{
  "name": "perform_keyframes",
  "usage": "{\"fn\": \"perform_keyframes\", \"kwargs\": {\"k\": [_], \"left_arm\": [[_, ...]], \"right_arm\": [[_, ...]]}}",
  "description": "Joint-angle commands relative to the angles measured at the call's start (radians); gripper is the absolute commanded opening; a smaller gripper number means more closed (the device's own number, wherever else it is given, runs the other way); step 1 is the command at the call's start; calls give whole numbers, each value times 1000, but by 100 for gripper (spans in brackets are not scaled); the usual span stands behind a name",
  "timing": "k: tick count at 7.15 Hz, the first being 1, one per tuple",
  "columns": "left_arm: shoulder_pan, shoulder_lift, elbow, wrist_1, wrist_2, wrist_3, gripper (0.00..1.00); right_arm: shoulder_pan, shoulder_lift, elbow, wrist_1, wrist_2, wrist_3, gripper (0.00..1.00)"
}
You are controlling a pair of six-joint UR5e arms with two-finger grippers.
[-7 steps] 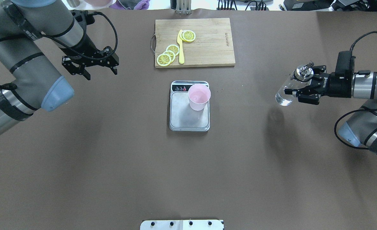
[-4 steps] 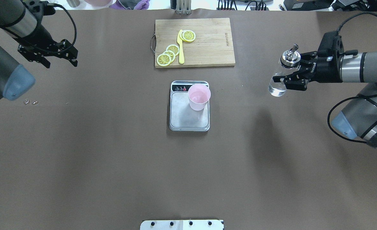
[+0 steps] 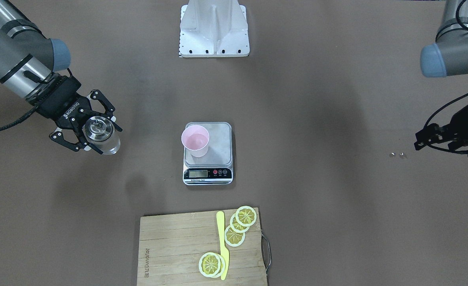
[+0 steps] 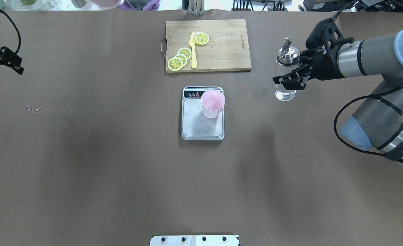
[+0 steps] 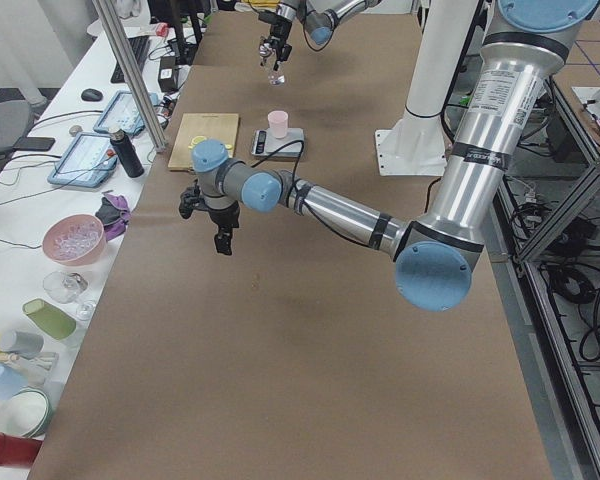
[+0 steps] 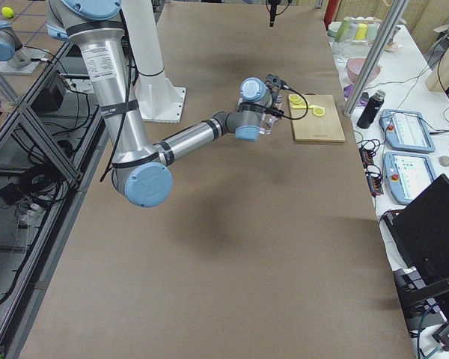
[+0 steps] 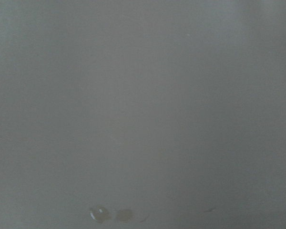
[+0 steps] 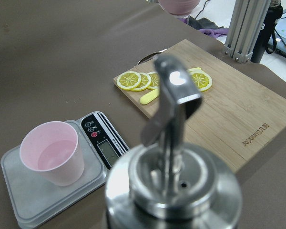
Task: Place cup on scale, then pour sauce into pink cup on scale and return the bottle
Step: 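Withdraw the left arm away from the scale while the right gripper lifts the glass bottle, then carry the glass bottle with the right gripper to above the pink cup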
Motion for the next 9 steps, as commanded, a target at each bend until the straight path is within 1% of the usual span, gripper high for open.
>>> {"fn": "perform_keyframes", "kwargs": {"k": [1, 2, 3, 4, 5, 7, 9], "left_arm": [[-63, 87, 28, -12, -1, 78, 98], [-95, 130, 29, -12, -1, 155, 98], [-108, 156, 28, -21, -1, 168, 98], [-123, 170, 29, -51, -1, 171, 98], [-138, 196, 28, -67, -1, 188, 98], [-181, 239, 26, -71, -2, 253, 98], [-183, 246, 26, -71, -1, 258, 98]], "right_arm": [[-66, 15, 21, -91, -100, -14, 26], [-80, 50, 29, -156, -132, -55, 26], [-117, 72, 82, -259, -190, -63, 26], [-136, 101, 128, -378, -227, -97, 26], [-175, 125, 146, -440, -287, -103, 26], [-215, 150, 146, -525, -355, -103, 26], [-240, 152, 147, -579, -413, -103, 26]]}}
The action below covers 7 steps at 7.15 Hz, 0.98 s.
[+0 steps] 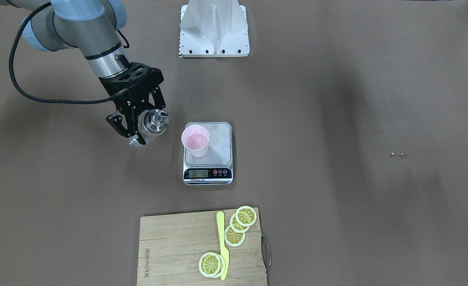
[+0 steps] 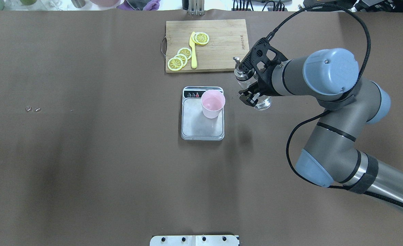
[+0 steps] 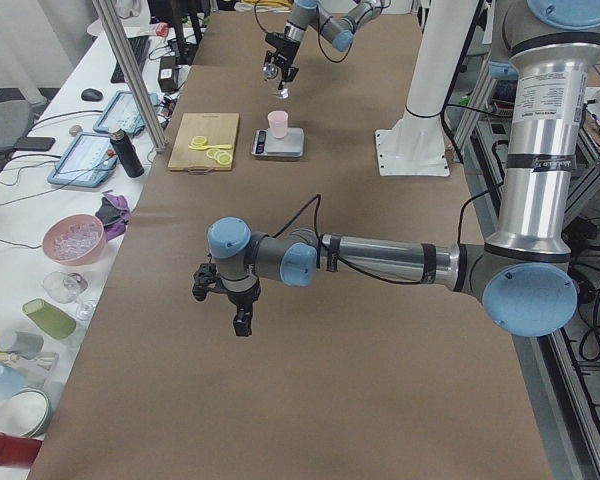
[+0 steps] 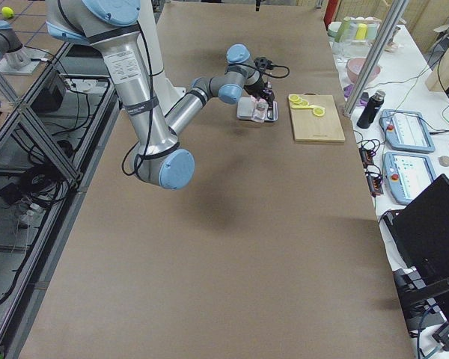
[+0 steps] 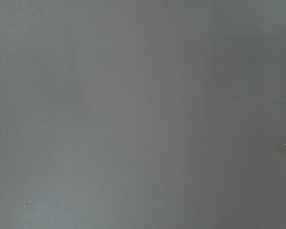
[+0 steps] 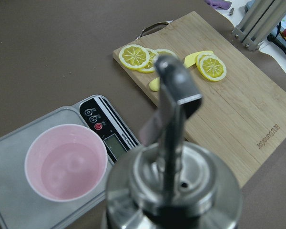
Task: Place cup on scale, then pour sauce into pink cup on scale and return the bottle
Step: 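Carry the glass bottle with the right gripper to above the pink cup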
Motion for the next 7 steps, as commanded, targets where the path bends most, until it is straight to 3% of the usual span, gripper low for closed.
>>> {"fn": "perform_keyframes", "kwargs": {"k": [1, 7], "left_arm": [[-4, 5, 0, 0, 1, 6, 98], [-4, 5, 3, 0, 1, -3, 98]], "right_arm": [[-25, 8, 3, -67, -63, 0, 26], [-27, 50, 20, -259, -67, -170, 27]]}}
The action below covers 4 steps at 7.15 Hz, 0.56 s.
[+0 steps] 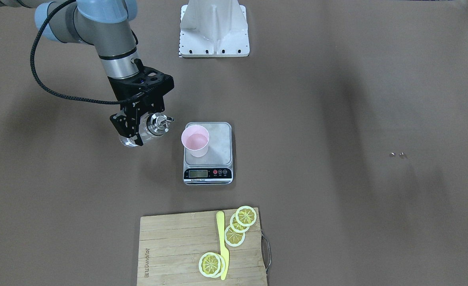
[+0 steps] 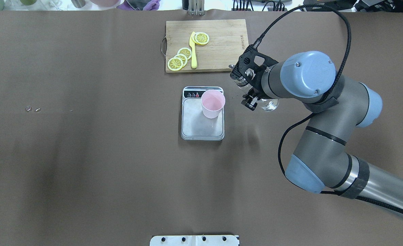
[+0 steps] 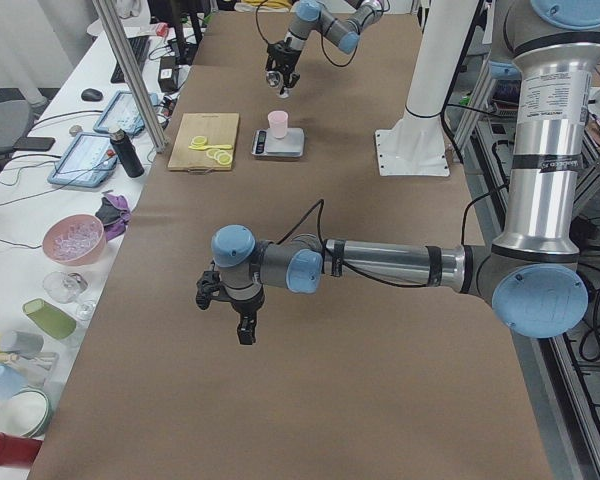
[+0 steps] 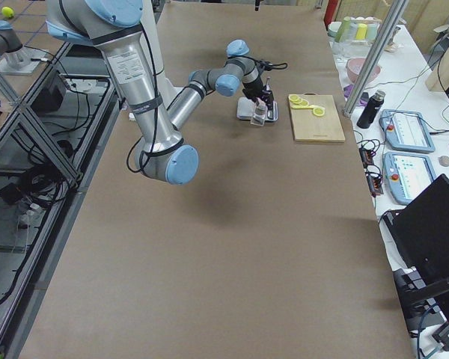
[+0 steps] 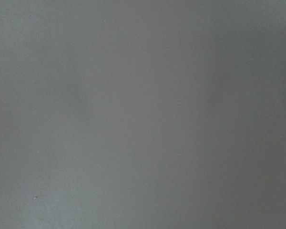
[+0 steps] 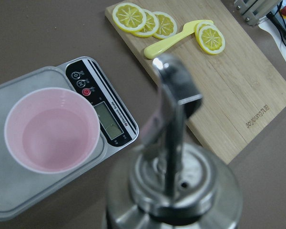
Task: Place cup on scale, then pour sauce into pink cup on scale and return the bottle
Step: 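Carry the glass bottle with the right gripper to above the pink cup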
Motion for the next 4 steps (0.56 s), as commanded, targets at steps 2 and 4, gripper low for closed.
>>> {"fn": "perform_keyframes", "kwargs": {"k": [2, 4], "left_arm": [[0, 0, 0, 0, 0, -1, 98], [0, 0, -2, 0, 0, -1, 98]], "right_arm": [[-8, 6, 4, -96, 0, -89, 28], [-9, 11, 22, -139, 2, -109, 28]]}}
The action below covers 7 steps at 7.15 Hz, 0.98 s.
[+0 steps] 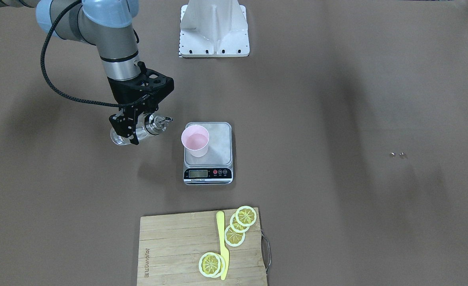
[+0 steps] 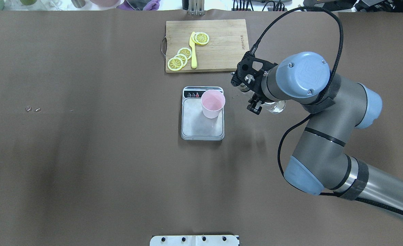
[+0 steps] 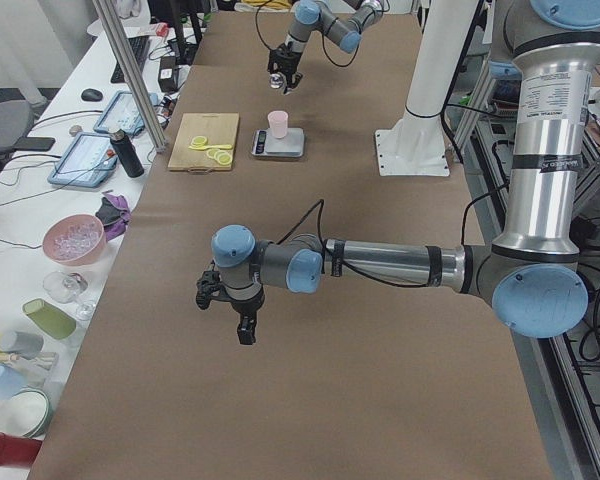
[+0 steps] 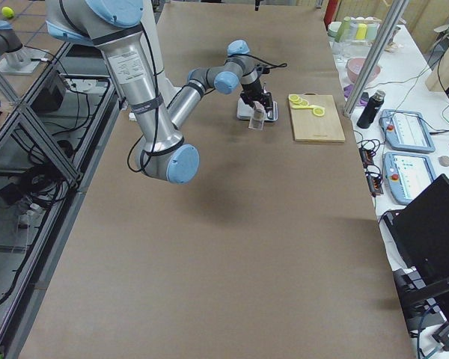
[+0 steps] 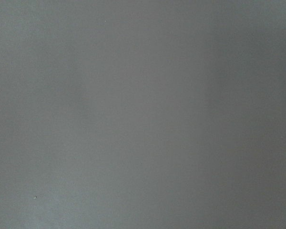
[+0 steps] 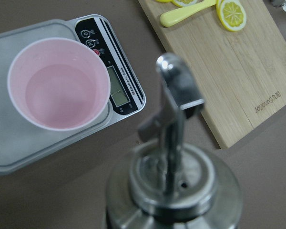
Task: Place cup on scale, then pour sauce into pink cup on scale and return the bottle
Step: 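Carry the glass bottle with the right gripper to above the pink cup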
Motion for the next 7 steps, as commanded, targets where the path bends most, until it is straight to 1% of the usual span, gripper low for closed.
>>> {"fn": "perform_keyframes", "kwargs": {"k": [1, 3, 6, 7], "left_arm": [[0, 0, 1, 0, 0, 0, 98], [0, 0, 1, 0, 0, 9, 98], [0, 0, -1, 2, 0, 38, 98], [-2, 0, -1, 3, -2, 37, 98]], "right_arm": [[-9, 35, 14, -89, -2, -12, 28], [-26, 107, 13, -221, -9, -12, 28], [-54, 110, 2, -302, -63, -13, 28], [-57, 104, 2, -315, -68, -13, 28]]}}
